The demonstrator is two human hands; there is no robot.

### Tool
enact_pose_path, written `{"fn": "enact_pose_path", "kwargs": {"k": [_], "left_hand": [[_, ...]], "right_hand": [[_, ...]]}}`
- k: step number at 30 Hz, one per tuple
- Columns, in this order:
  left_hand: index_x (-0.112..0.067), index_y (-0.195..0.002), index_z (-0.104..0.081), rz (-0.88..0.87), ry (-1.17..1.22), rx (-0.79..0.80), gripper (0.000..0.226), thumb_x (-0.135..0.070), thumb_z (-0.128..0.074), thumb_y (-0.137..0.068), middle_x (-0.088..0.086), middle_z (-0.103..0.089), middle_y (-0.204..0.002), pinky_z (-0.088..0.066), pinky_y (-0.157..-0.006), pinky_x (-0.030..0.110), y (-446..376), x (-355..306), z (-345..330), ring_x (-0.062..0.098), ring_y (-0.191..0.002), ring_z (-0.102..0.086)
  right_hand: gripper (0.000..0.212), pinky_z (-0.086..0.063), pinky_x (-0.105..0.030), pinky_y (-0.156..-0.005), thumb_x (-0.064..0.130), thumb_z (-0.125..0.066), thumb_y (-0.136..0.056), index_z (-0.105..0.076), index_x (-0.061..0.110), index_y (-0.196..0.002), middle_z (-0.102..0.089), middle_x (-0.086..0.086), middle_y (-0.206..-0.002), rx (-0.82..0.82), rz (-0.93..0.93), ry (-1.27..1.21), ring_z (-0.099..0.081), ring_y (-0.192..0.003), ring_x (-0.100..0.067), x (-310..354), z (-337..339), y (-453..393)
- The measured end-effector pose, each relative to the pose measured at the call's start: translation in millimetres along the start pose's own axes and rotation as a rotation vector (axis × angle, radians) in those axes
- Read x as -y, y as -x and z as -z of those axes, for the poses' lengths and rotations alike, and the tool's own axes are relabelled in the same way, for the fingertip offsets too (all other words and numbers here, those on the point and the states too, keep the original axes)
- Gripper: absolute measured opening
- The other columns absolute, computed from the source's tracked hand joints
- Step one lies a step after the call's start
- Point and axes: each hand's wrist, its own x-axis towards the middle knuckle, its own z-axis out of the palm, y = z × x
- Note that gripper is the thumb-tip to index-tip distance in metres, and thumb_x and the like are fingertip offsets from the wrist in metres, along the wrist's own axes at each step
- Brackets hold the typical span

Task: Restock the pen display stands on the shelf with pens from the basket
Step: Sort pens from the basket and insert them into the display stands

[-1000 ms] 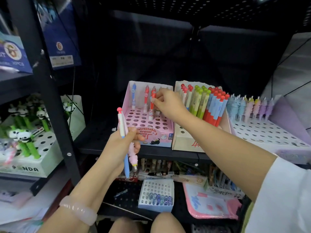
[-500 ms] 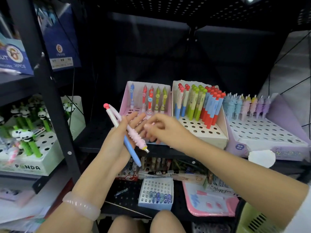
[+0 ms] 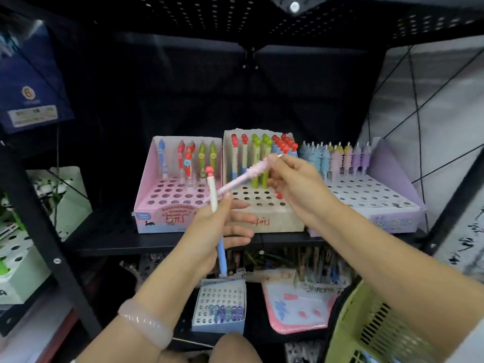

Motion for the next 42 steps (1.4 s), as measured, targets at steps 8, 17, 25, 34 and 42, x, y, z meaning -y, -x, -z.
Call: {"fn": "enact_pose_path", "kwargs": {"k": [8,17,25,34,42], "left_hand": [[-0.018,-0.083,-0.043,0.078,-0.078,0.086,0.026,-0.041,-0.054,-0.09,-0.002,-0.042,-0.06,-0.02,-0.037,0.018,-25.5,-1.9,-63.8,0.009,-0.039,-0.027],[-0.011,-0.083,-0.041,0.004,-0.107,0.07,0.015,-0.012,-0.031,-0.094,0.005,-0.042,-0.069,-0.026,-0.038,0.021,-46.0,1.3,-112.3,0.011,-0.046,-0.03],[-0.012,-0.092,-0.057,-0.145,-0.226,0.067,0.015,-0.011,-0.043,-0.097,-0.001,-0.06,-0.075,-0.045,-0.049,0.019,-51.6,5.6,-107.3,0.005,-0.051,-0.05],[-0.016,-0.099,-0.06,-0.164,-0.178,0.086,0.015,-0.008,-0.049,-0.095,-0.004,-0.066,-0.066,-0.048,-0.051,0.02,-49.0,11.7,-109.0,0.007,-0.051,-0.052],[-0.01,-0.096,-0.06,-0.149,-0.086,0.124,0.01,-0.005,-0.052,-0.092,-0.003,-0.073,-0.079,-0.056,-0.061,0.022,-44.5,12.1,-98.7,0.011,-0.067,-0.067]], "right_hand": [[0.028,-0.056,-0.027,-0.065,0.027,-0.044,-0.099,-0.055,0.008,-0.081,-0.067,-0.004,-0.075,-0.41,0.175,0.266,-0.067,-0.068,-0.014,44.7,111.5,-33.4],[0.024,-0.052,-0.058,-0.074,0.032,-0.041,-0.098,-0.048,0.009,-0.098,-0.061,-0.022,-0.09,-0.574,0.21,0.817,-0.063,-0.079,-0.041,24.8,186.3,-68.5],[0.028,-0.053,-0.05,-0.076,0.03,-0.04,-0.099,-0.05,0.005,-0.109,-0.063,-0.024,-0.095,-0.43,0.154,1.059,-0.064,-0.082,-0.04,-2.4,196.7,-87.9],[0.03,-0.049,-0.039,-0.073,0.022,-0.041,-0.099,-0.047,0.0,-0.118,-0.063,-0.027,-0.097,-0.286,0.041,1.225,-0.06,-0.086,-0.037,-6.0,195.9,-105.2],[0.021,-0.037,-0.029,-0.072,0.018,-0.043,-0.098,-0.049,0.002,-0.109,-0.063,-0.02,-0.095,-0.192,-0.128,1.221,-0.056,-0.099,-0.034,-25.7,194.1,-94.8]]}}
